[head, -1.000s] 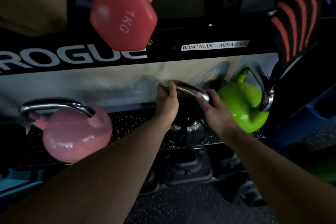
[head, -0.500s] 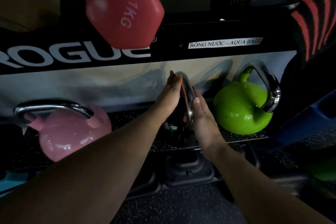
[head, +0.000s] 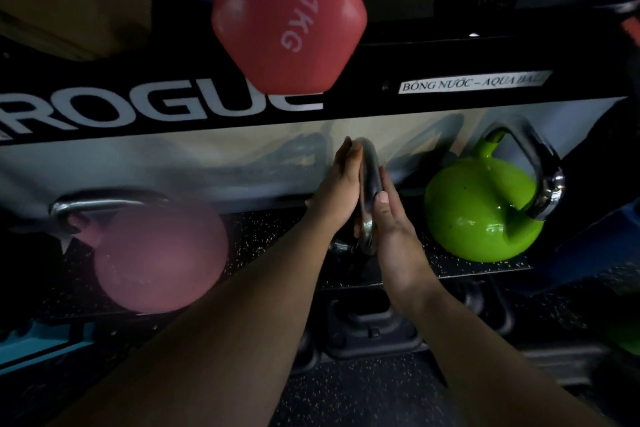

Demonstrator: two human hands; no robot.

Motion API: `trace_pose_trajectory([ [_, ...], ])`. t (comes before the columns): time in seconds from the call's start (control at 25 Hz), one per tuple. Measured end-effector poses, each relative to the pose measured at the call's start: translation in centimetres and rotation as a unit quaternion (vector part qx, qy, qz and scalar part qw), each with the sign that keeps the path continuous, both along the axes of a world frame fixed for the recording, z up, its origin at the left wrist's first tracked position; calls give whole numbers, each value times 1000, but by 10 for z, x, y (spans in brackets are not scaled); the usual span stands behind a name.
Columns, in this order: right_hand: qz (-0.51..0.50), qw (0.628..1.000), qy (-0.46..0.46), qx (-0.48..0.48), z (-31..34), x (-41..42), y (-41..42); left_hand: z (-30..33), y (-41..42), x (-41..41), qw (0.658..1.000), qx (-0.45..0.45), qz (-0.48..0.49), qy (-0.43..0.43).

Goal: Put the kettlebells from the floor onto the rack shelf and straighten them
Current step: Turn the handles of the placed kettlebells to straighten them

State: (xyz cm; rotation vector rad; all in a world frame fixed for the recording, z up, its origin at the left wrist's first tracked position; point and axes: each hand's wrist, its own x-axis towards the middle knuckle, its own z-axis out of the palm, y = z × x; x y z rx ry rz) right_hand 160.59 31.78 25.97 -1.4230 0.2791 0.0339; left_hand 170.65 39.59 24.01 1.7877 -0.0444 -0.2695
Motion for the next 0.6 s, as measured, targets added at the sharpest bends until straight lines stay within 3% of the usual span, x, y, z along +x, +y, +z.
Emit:
trace_pose_trajectory([
  [0.2, 28, 999, -8, 14, 1, -1, -7, -5, -1, 0, 999, 36, 14, -9],
  [0.44, 28, 998, -4, -50, -1, -1, -9, -4, 3, 1, 999, 41, -5, -9],
  [0.52, 27, 997, 3, -74, 0, 0, -9, 6, 9, 2, 995, 95, -29, -3],
  [0.6, 5, 990, -2, -139, 6, 3, -11, 19, 18, 5, 965, 250, -69, -36],
])
